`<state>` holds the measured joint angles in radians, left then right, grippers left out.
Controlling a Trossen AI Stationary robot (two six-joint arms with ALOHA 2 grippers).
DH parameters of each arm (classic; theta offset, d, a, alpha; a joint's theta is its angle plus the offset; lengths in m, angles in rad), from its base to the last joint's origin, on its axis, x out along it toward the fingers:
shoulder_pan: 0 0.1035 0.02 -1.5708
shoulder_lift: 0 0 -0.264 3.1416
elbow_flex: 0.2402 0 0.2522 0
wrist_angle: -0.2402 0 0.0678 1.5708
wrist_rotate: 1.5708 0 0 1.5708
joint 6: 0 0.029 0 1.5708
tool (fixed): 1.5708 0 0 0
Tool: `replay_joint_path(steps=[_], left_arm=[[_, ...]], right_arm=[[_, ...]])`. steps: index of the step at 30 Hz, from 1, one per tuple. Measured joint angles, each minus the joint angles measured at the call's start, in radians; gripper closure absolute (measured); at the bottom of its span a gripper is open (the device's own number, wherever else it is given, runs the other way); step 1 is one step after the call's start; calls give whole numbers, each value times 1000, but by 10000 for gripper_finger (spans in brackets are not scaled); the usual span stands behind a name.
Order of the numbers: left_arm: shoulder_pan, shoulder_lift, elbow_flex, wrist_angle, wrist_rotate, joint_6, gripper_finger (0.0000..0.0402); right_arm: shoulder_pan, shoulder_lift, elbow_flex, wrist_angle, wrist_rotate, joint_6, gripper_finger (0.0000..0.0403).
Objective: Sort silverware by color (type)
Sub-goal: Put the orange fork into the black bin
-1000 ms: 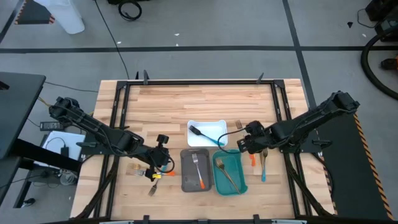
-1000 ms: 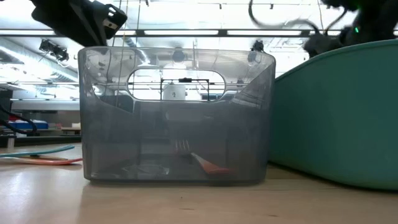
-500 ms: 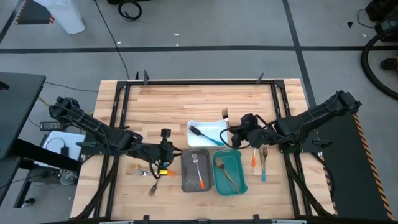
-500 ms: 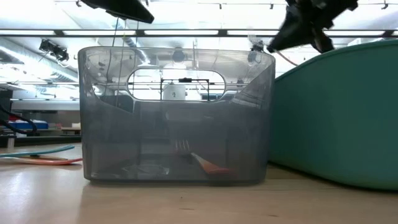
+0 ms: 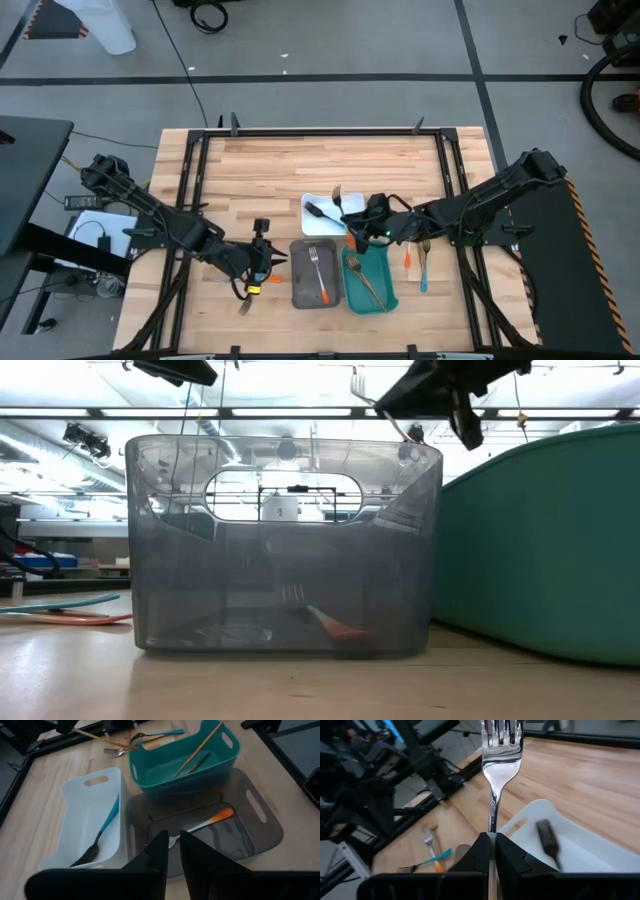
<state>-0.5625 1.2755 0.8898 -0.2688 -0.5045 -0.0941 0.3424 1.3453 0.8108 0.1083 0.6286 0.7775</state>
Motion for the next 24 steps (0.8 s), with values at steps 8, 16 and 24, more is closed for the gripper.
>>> replay_joint_path(steps=[8,16,24], left_arm=[[-16,0,0,-10,0,1,347],[-16,0,0,-26,0,1,347],[-15,0,0,-43,0,1,347]], right_arm=[[-11,70,0,111,-47,-22,381],[-12,155,3,245,-91,-32,381],[-10,266,133,228,-134,-83,381]])
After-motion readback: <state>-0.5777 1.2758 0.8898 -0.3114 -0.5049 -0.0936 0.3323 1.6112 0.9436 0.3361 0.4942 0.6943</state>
